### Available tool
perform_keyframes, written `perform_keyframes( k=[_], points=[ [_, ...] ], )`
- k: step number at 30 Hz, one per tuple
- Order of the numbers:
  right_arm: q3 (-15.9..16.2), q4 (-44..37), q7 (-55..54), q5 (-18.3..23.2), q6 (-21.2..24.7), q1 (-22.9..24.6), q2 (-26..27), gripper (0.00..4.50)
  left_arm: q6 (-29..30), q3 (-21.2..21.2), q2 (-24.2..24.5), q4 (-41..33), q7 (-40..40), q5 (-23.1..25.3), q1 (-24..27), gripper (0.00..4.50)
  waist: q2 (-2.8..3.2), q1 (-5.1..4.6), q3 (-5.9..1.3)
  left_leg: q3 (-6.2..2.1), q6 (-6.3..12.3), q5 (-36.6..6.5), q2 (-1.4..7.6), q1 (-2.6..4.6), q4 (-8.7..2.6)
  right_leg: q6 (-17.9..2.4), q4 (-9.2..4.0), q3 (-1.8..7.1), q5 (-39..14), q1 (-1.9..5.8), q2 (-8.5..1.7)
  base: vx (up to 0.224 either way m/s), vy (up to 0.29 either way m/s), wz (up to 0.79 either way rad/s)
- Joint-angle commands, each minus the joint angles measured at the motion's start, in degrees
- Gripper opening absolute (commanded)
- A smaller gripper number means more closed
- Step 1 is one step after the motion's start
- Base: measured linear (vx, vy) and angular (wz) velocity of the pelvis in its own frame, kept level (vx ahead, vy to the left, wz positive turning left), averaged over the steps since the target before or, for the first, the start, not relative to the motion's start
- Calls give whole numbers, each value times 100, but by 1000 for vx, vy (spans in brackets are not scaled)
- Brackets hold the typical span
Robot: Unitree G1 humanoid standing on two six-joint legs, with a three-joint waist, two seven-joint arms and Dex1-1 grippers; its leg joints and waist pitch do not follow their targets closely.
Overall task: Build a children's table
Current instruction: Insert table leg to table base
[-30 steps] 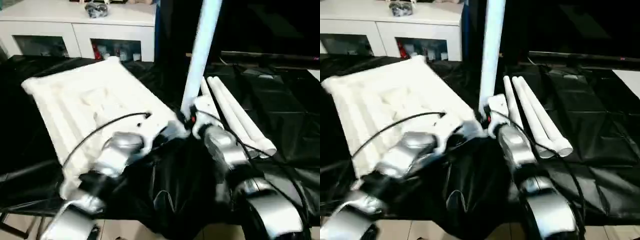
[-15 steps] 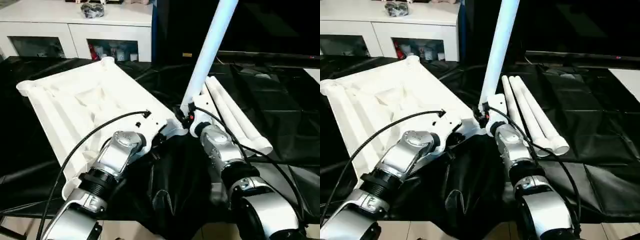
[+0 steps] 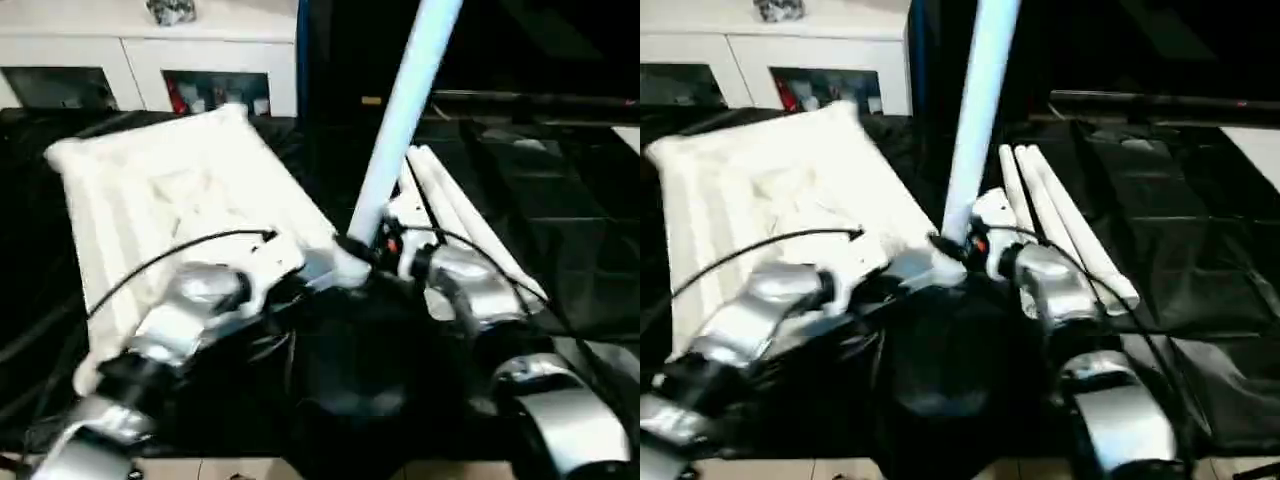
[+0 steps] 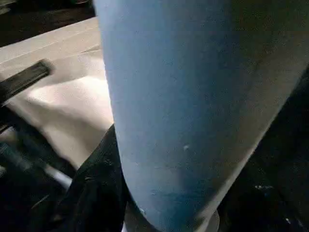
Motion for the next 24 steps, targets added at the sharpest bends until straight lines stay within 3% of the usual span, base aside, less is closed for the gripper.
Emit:
perform_keyframes(
  k=[1, 4, 7, 11, 14, 18, 24],
  points=[
    [659, 261, 800, -338, 455, 495, -37, 190, -289, -269, 58, -459, -545, -230, 67, 0, 20, 42, -302, -117, 496, -941, 374, 51, -304, -1606, -346, 259, 269, 245, -494, 0, 0, 0],
    [801, 19, 1250, -390, 473, 631, -225, 190, -428, -249, 247, -523, -796, -310, 125, 0, 47, 74, -286, -107, 465, -1083, 388, 74, -316, -1580, -354, 252, 7, 217, -479, 0, 0, 0],
    [933, -169, 1605, -397, 540, 748, -372, 190, -598, -222, 462, -534, -1113, -395, 183, 0, 44, 112, -257, -108, 273, -1435, 393, 106, -351, -1459, -414, 272, -690, 190, -485, 0, 0, 0],
    [959, -299, 1717, -388, 600, 819, -420, 190, -709, -183, 590, -546, -1288, -428, 221, 0, 52, 125, -245, -128, 79, -1693, 399, 135, -388, -1373, -438, 290, -1055, 169, -496, 0, 0, 0],
    [952, -367, 1733, -365, 612, 869, -416, 190, -733, -156, 612, -462, -1259, -407, 189, 0, 41, 122, -265, -131, 38, -1602, 388, 132, -384, -1367, -425, 297, -885, 182, -492, 0, 0, 0],
    [984, -506, 1750, -392, 600, 982, -431, 190, -799, -157, 639, -358, -1280, -407, 151, 0, 44, 132, -288, -121, 126, -1327, 376, 117, -354, -1433, -382, 283, -386, 208, -483, 0, 0, 0],
    [889, -506, 1427, -416, 532, 1028, -357, 190, -809, -137, 616, -317, -1228, -369, 166, 0, 52, 129, -282, -126, 87, -1449, 378, 129, -365, -1448, -392, 277, -510, 204, -485, 0, 0, 0]
  ],
)
